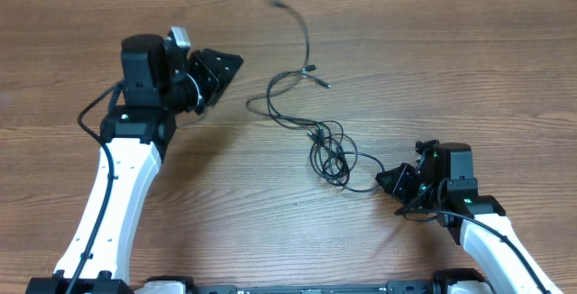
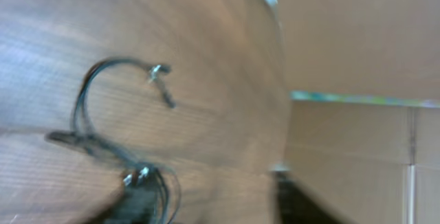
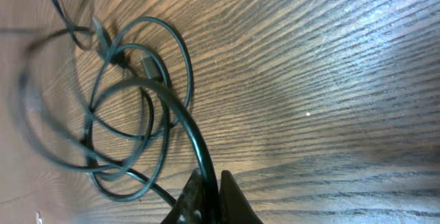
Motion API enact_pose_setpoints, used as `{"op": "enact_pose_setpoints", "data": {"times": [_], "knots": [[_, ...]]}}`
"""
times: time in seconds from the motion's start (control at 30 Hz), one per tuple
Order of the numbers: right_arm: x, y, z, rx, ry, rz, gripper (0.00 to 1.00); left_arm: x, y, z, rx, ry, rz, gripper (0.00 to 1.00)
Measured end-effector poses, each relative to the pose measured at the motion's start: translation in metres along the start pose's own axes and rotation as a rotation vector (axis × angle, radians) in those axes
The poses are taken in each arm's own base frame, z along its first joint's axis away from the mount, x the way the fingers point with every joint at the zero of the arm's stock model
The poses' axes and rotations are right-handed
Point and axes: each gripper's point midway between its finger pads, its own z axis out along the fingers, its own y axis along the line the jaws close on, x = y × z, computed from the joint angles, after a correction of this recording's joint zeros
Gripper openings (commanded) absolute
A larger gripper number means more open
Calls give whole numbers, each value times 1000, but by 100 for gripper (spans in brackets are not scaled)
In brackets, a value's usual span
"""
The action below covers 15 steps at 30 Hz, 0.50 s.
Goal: Untangle cables
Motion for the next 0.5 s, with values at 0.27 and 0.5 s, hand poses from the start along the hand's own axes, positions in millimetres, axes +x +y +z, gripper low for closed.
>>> {"op": "enact_pose_setpoints", "data": {"times": [0.27, 0.5], "knots": [[0, 0, 0, 0, 1, 1, 4, 50, 52, 26, -191, 191, 60, 73], [0, 0, 0, 0, 0, 1, 4, 116, 59, 58, -185, 411, 343, 72]]}}
